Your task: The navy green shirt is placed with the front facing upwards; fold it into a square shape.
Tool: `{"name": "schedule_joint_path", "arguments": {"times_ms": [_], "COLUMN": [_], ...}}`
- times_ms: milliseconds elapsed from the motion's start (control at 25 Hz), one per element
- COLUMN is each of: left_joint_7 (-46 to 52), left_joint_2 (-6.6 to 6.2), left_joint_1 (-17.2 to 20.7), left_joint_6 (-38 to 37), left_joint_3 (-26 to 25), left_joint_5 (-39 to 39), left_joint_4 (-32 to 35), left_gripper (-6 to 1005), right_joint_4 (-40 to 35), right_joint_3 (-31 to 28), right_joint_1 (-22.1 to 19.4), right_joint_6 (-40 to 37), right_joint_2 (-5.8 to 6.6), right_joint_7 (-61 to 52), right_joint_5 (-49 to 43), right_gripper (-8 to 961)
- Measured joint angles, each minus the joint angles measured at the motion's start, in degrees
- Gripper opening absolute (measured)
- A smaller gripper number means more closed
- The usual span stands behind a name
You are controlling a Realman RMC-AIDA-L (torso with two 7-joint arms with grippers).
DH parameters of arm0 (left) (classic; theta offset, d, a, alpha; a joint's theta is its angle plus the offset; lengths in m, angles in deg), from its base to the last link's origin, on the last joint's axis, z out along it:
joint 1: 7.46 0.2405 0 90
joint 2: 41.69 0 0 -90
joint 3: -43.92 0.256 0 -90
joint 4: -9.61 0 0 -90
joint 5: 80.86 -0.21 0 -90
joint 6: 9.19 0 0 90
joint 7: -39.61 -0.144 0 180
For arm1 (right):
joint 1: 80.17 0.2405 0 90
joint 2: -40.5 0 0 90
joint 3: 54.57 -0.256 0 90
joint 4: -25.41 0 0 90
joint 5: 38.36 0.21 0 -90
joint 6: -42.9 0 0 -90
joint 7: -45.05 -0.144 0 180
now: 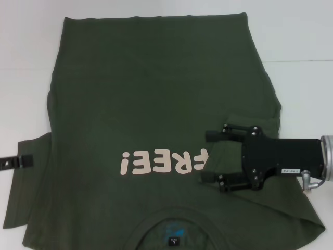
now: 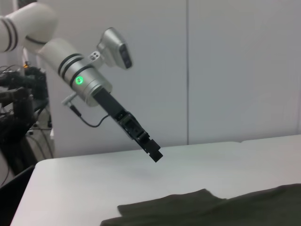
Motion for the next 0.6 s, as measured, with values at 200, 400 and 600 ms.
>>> {"name": "schedule_joint_path", "arguments": {"times_ms": [200, 400, 600], "left_joint_7": [9.0, 12.5, 14.2], "left_joint_2": [-0.23, -0.36, -0.54], "left_joint_1": [-1.0, -1.5, -1.4], "left_joint_6": [-2.5, -6.1, -7.7], "left_joint_3": [0.4, 0.1, -1.6], "left_joint_5": [-6.3, -7.8, -9.7], "left_joint_4": [0.9, 0.9, 0.9], "left_gripper": [938, 937, 936], "right_joint_4": [1.4, 3.4, 4.5], "right_joint_3": [1.3, 1.7, 1.7], "right_joint_1": [0.3, 0.8, 1.3], "right_joint_6": [0.7, 2.0, 2.2], "right_joint_2": [-0.22, -0.22, -0.25], "right_joint_7": [0.5, 1.7, 2.1], "right_joint_5": [0.2, 0.2, 0.2], "right_gripper": [900, 899, 900]}}
